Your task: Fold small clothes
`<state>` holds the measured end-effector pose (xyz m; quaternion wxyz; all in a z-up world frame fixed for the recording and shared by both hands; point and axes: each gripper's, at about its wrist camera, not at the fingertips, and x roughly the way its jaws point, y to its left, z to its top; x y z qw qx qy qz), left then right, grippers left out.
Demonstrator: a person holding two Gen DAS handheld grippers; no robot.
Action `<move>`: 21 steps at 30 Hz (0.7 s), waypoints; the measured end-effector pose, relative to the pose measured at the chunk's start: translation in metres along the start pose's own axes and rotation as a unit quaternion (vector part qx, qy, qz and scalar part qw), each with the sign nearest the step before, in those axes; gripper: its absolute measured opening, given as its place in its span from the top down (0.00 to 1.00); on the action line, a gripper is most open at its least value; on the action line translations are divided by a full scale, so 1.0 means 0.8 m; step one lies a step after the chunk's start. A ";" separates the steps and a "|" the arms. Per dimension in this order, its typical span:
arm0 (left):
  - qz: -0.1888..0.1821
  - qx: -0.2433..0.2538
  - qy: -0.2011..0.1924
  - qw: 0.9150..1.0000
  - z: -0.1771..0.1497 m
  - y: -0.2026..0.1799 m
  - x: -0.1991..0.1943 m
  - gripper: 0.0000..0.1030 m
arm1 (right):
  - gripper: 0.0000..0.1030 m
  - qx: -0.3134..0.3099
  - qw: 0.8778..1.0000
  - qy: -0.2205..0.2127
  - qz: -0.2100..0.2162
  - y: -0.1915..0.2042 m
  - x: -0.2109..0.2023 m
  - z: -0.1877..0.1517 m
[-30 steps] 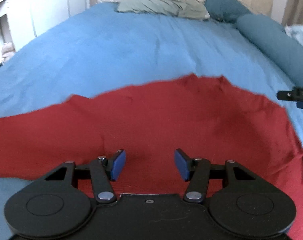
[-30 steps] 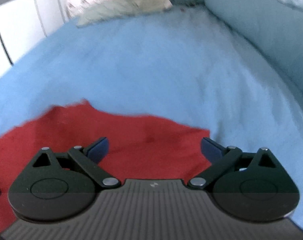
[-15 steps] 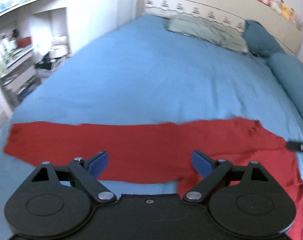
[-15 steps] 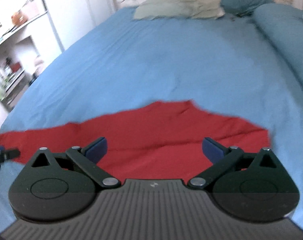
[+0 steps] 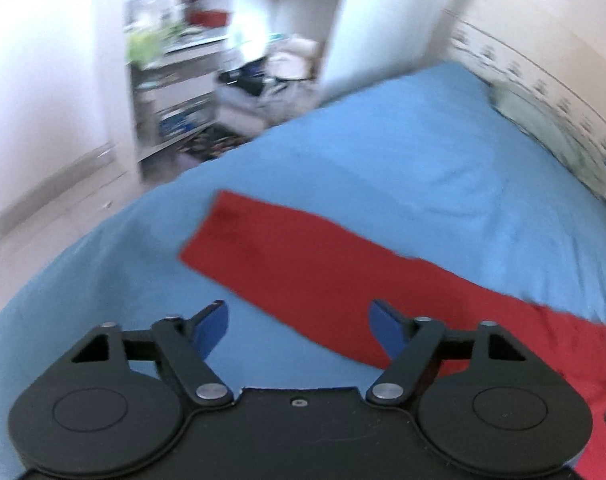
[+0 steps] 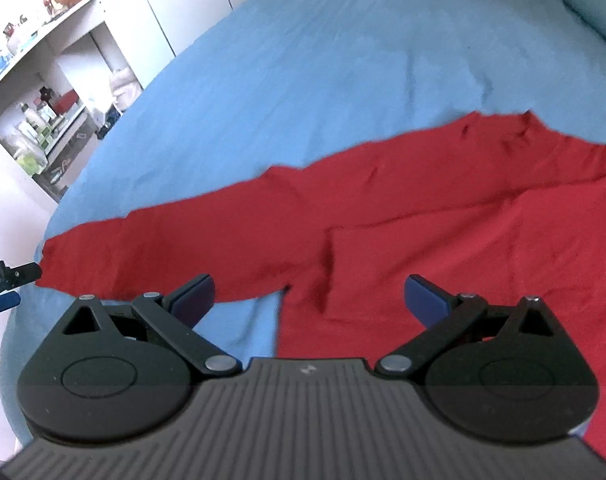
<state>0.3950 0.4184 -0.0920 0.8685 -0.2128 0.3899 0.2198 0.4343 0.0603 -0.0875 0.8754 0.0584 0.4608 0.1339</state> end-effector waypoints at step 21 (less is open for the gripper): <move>0.026 0.000 -0.065 0.998 0.026 -0.040 0.041 0.94 | 0.00 0.014 0.999 -0.032 -0.022 -0.040 0.010 -0.006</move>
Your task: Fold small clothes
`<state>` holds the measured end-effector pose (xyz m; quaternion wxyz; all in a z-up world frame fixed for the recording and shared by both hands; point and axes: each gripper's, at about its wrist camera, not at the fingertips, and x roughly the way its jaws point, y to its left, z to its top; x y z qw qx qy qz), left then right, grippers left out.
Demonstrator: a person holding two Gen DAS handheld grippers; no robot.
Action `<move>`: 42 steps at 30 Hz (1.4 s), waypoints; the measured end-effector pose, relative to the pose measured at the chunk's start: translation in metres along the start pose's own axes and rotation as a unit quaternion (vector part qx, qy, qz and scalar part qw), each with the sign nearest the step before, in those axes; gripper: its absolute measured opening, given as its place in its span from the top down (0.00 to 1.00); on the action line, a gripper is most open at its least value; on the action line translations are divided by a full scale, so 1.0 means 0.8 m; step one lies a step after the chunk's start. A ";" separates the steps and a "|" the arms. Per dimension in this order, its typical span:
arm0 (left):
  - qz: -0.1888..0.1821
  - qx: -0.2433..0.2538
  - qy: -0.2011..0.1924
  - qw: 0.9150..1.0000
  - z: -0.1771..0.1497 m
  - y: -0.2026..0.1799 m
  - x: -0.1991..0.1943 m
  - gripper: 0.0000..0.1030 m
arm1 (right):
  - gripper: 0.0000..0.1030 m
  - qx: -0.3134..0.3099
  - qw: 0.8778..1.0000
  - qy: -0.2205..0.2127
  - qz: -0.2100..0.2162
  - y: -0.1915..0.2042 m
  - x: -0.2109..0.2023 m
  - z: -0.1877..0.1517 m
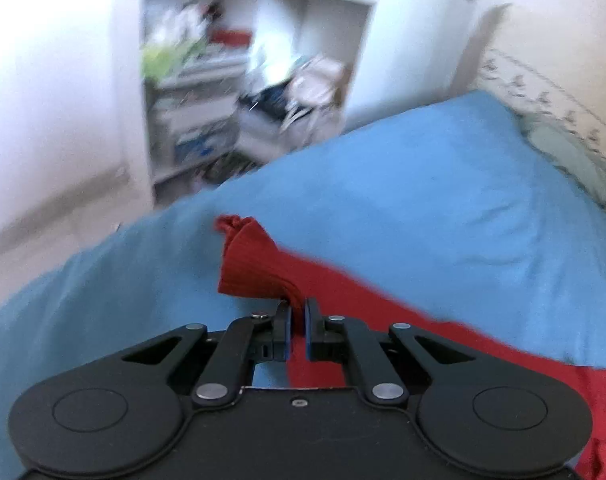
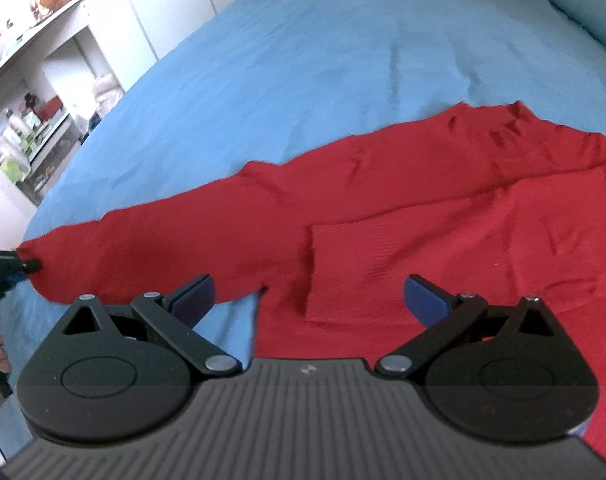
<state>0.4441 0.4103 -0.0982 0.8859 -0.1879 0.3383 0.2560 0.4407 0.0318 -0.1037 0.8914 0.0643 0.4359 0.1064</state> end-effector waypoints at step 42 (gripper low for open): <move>-0.130 0.288 0.018 0.949 -0.241 -0.390 -0.128 0.29 | 0.13 0.053 0.998 0.012 0.021 -0.338 -0.041 0.023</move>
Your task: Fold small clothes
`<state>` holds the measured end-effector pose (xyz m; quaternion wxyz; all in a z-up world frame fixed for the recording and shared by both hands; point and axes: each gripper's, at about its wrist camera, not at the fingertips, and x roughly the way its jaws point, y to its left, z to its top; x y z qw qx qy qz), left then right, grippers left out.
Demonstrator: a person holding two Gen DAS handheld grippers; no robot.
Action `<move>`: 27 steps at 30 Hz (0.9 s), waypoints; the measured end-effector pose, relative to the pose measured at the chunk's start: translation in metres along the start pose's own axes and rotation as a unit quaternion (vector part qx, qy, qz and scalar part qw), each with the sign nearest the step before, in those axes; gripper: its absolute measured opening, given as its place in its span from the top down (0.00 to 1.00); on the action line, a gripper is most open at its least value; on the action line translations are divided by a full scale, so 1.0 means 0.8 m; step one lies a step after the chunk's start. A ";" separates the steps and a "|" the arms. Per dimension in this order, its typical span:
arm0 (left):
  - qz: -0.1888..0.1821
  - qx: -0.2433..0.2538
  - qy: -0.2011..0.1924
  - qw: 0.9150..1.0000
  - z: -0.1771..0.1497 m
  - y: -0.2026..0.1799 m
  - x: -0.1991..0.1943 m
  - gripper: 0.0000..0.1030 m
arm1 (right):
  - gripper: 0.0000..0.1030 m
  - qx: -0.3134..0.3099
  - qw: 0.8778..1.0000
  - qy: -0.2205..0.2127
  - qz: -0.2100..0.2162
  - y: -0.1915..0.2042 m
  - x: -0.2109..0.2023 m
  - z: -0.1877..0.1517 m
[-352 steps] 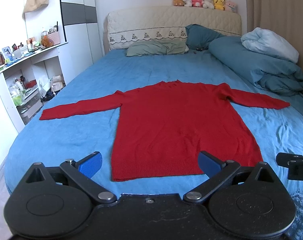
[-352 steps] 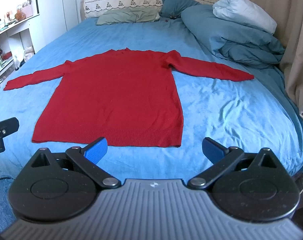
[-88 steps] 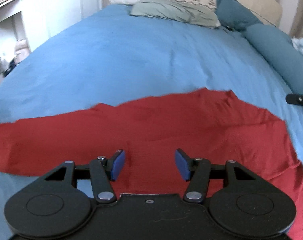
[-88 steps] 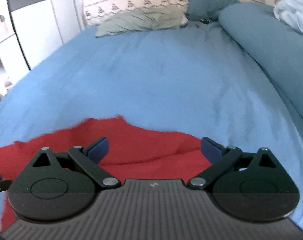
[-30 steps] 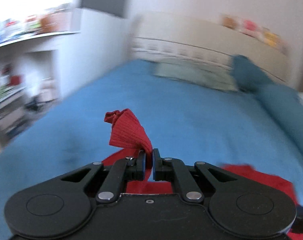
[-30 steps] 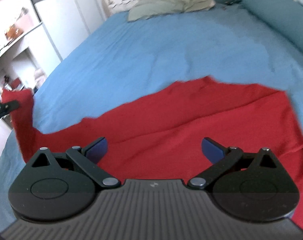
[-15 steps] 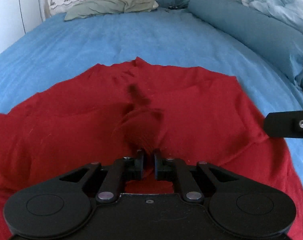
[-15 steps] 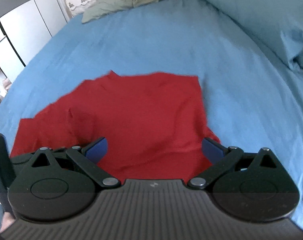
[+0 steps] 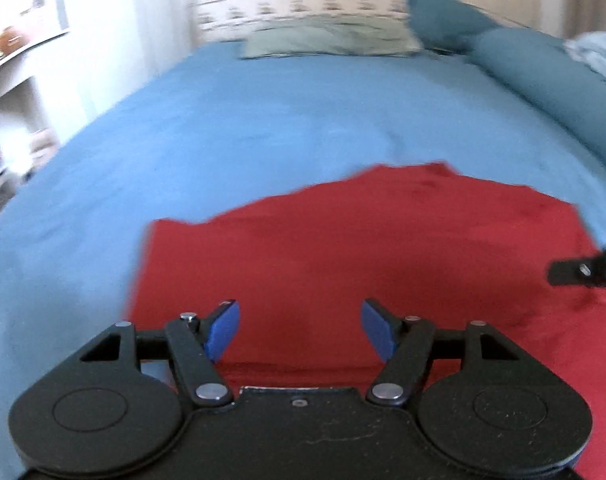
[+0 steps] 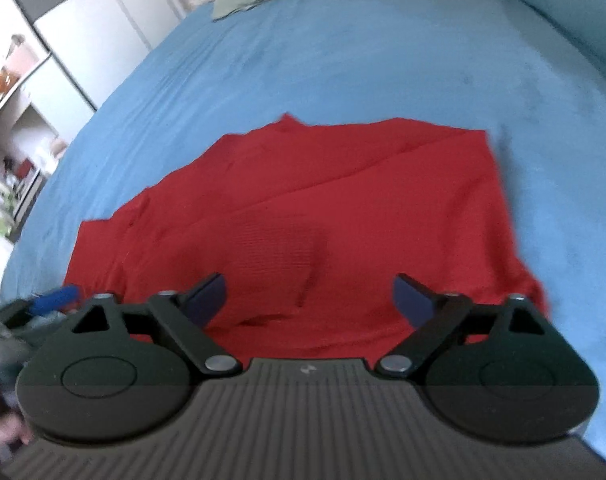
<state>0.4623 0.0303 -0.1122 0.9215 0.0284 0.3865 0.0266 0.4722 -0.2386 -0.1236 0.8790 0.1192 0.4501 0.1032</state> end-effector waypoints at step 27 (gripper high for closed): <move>0.014 -0.044 0.049 0.998 -0.012 0.099 0.055 0.30 | 0.83 -0.076 0.982 -0.104 -0.137 0.014 -0.069 0.054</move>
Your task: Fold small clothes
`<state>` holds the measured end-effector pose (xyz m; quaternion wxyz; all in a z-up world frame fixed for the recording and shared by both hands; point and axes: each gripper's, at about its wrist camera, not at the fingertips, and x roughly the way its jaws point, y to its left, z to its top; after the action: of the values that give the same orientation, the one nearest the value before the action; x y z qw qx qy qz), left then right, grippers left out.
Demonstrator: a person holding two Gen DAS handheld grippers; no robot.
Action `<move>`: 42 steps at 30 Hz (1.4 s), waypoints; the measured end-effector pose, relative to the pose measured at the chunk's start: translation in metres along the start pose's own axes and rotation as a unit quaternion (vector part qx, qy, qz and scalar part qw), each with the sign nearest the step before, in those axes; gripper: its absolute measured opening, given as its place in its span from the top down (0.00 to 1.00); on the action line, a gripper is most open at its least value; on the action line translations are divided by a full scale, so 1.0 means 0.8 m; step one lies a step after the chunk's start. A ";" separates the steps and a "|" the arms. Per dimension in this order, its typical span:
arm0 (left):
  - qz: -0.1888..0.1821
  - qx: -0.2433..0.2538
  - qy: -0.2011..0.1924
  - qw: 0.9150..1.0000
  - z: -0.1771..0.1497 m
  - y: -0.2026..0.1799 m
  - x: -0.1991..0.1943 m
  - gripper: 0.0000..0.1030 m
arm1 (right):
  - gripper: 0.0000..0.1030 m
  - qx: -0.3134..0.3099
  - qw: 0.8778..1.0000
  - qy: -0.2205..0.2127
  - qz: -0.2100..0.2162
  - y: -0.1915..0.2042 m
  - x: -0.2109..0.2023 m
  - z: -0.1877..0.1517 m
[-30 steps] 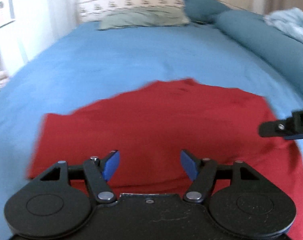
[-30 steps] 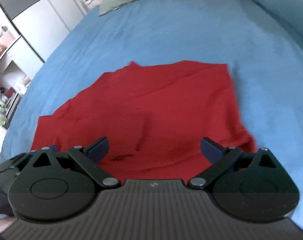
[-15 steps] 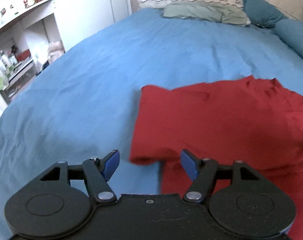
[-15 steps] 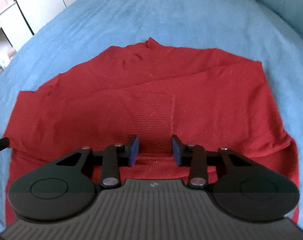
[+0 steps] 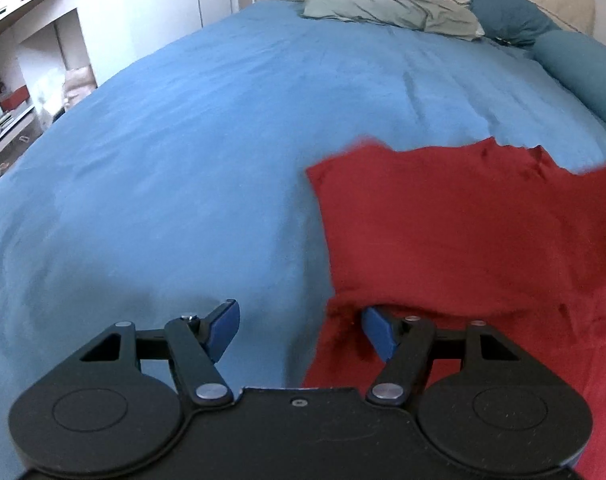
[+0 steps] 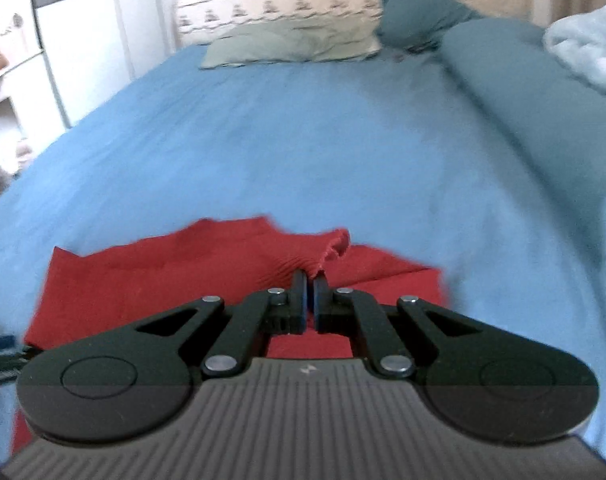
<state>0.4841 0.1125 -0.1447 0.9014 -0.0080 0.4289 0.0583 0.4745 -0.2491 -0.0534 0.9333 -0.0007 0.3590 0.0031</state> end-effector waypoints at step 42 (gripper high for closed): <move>-0.084 0.063 0.010 0.994 -0.011 -0.080 0.005 0.29 | 0.00 0.009 0.996 0.079 0.049 -0.030 0.152 -0.060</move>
<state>0.4867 0.0488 -0.1554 0.8974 0.0119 0.4387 -0.0451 0.5326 -0.2724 -0.1707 0.9006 0.0252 0.4315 0.0460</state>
